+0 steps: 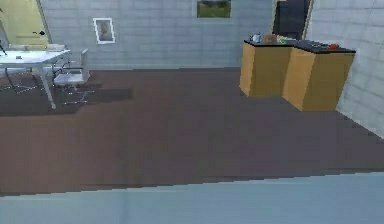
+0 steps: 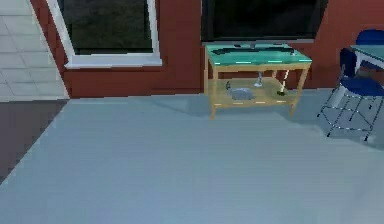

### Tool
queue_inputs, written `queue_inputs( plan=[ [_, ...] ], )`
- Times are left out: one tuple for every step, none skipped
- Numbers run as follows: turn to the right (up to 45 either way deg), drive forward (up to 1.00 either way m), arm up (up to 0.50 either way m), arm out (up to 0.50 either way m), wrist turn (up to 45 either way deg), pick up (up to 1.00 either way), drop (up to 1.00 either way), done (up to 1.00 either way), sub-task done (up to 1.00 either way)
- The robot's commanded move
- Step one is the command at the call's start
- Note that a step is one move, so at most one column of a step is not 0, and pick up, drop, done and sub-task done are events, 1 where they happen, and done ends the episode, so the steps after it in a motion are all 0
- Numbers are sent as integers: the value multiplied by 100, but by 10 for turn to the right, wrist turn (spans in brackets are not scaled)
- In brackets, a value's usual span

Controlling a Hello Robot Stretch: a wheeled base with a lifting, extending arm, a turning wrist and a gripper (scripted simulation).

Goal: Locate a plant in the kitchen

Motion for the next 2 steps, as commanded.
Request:
queue_inputs(
  plan=[
    [-360,0,0,0,0,0,0,0,0],
    [0,100,0,0,0,0,0,0,0]
  ],
)
